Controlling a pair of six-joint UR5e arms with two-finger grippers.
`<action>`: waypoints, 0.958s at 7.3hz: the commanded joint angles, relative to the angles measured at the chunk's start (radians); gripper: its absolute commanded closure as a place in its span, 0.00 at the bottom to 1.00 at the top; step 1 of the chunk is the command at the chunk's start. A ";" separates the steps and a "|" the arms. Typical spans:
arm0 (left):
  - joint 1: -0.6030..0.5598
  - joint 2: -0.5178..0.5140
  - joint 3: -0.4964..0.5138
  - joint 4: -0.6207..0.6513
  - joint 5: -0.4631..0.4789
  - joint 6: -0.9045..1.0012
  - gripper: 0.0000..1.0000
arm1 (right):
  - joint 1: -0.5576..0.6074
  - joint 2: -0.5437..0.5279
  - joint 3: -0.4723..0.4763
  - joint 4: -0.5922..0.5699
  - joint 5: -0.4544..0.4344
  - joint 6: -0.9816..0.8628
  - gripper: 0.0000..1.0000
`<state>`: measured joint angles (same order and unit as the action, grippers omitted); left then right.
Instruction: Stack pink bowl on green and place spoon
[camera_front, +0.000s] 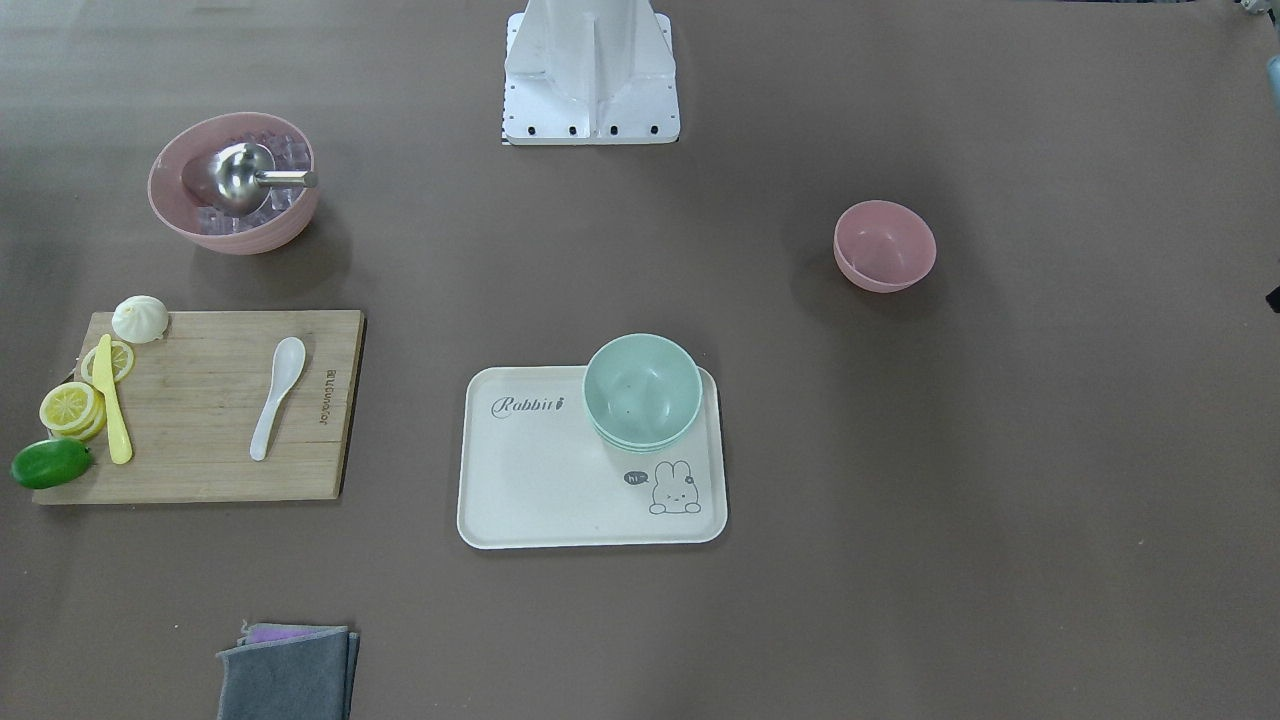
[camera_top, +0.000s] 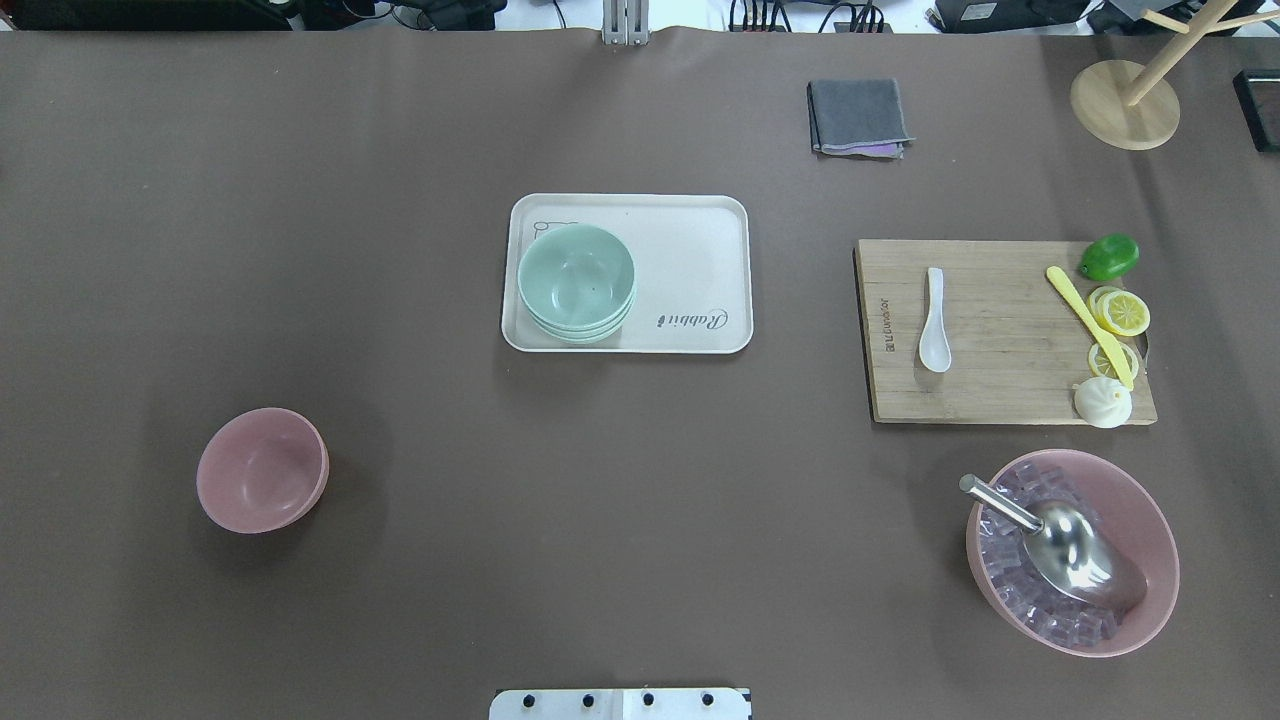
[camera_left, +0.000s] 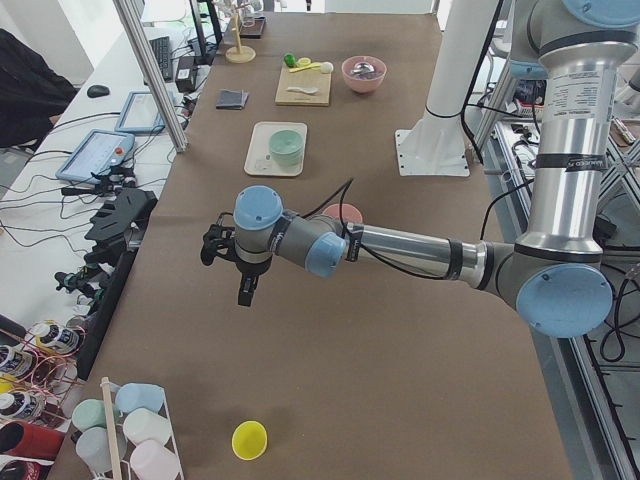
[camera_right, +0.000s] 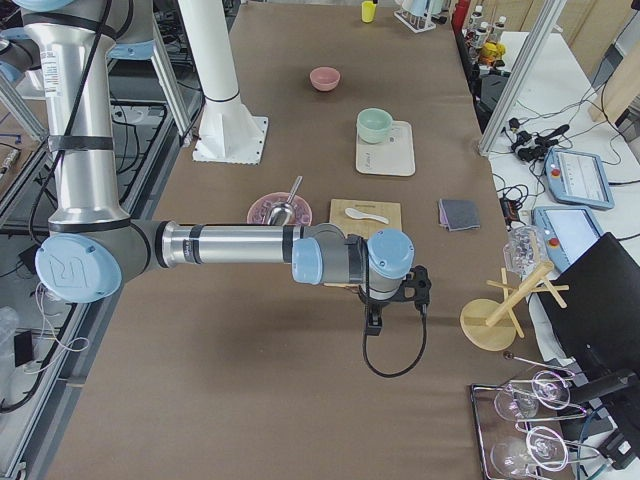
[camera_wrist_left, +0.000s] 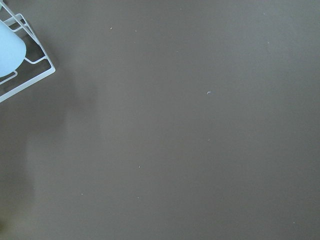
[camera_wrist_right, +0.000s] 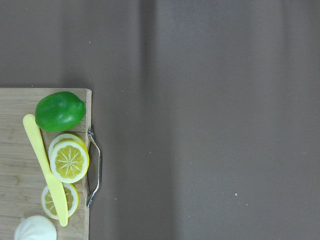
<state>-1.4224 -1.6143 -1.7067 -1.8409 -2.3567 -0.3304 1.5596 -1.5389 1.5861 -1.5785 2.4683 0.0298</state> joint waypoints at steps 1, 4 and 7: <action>0.106 -0.045 -0.057 0.063 0.013 -0.155 0.02 | -0.001 -0.001 0.000 0.000 0.000 -0.001 0.00; 0.283 -0.025 -0.209 0.060 0.057 -0.498 0.02 | -0.003 -0.003 0.000 0.000 0.000 0.001 0.00; 0.460 0.063 -0.278 -0.063 0.160 -0.660 0.02 | -0.007 -0.003 -0.003 0.000 0.000 0.001 0.00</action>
<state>-1.0059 -1.6130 -1.9700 -1.8145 -2.2096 -0.9488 1.5536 -1.5405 1.5838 -1.5785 2.4675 0.0307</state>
